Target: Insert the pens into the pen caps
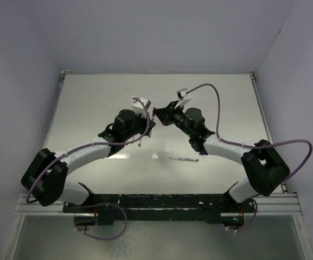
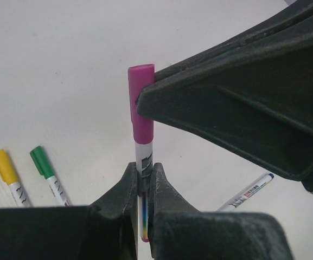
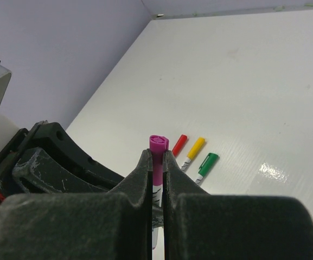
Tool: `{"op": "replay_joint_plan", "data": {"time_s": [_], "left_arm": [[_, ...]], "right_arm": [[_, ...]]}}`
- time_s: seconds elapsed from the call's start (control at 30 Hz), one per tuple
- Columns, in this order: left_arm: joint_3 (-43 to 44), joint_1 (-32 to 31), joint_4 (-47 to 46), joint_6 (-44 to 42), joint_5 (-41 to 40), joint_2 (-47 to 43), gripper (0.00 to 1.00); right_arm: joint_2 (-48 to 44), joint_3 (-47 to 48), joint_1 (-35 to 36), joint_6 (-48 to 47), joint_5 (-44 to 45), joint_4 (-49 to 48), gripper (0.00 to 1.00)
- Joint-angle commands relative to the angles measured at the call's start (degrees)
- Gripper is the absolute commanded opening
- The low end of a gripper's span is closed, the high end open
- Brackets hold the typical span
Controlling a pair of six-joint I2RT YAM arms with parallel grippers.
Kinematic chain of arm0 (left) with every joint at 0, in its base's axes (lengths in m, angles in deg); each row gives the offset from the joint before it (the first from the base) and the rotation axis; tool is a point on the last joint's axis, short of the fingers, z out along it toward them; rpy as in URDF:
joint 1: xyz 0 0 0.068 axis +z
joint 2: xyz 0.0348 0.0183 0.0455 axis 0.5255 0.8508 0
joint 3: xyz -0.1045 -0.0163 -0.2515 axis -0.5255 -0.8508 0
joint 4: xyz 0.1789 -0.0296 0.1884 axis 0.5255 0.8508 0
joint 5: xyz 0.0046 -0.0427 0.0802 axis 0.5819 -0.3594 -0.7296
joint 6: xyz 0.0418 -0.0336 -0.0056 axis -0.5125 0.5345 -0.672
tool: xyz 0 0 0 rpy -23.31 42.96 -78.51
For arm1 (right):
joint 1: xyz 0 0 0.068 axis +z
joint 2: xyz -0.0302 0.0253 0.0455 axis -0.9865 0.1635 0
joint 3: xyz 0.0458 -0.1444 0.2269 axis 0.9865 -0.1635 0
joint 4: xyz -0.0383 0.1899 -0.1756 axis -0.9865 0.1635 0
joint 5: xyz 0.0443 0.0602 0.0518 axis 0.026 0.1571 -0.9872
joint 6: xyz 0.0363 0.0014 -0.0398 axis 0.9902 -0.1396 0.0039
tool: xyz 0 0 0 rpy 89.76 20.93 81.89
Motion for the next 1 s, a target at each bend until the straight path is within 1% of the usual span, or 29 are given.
{"op": "replay_joint_plan", "data": {"time_s": [0.0, 0.1, 0.17, 0.2, 0.23, 0.33, 0.4, 0.47, 0.53, 0.67, 0.8, 0.97], "left_arm": [[8.3, 1.6, -20.9, -2.4, -3.6, -4.8, 0.0], [8.2, 1.6, -19.5, -2.1, -3.0, -4.3, 0.0], [8.2, 1.5, -17.7, -1.9, -2.2, -3.7, 0.0], [8.3, 1.6, -16.5, -1.9, -2.1, -3.5, 0.0], [8.1, 1.6, -15.5, -1.6, -2.0, -3.2, 0.0], [7.3, 1.6, -13.1, -0.8, -1.6, -2.4, 0.0], [6.9, 1.5, -11.6, -0.3, -1.3, -1.7, 0.0], [6.9, 1.5, -8.9, 0.1, -1.2, -0.7, 0.0], [7.2, 1.4, -6.1, 0.2, -1.2, 0.3, 0.0], [8.6, 1.5, -0.8, 0.5, -1.6, 3.1, 0.0], [14.9, 1.4, 9.4, 1.0, -2.5, 8.5, 0.0], [21.1, 1.5, 19.9, 3.5, -7.3, 15.9, 0.0]], "right_arm": [[3.6, -2.7, 5.5, 0.5, -10.3, 15.9, 0.0], [2.4, -2.8, 5.5, 0.6, -7.5, 14.3, 0.0], [1.7, -2.1, 5.5, 0.2, -6.5, 15.0, 0.0], [1.4, -1.6, 5.5, 0.1, -6.4, 15.6, 0.03], [1.0, -1.1, 5.5, 0.1, -5.9, 15.6, 0.09], [-0.6, 0.4, 5.5, -0.4, -2.9, 14.5, 0.22], [-2.0, 2.3, 5.5, -1.7, -0.9, 14.8, 0.27], [-3.5, 5.5, 5.5, -5.0, 2.0, 18.7, 0.31], [-5.5, 7.8, 5.5, -8.0, 5.1, 21.4, 0.32], [-9.7, 9.6, 5.5, -12.5, 11.8, 25.4, 0.32], [-13.7, 8.7, 5.5, -14.0, 19.6, 29.3, 0.33], [-18.6, 7.7, 5.5, -14.5, 30.3, 36.5, 0.33]]}}
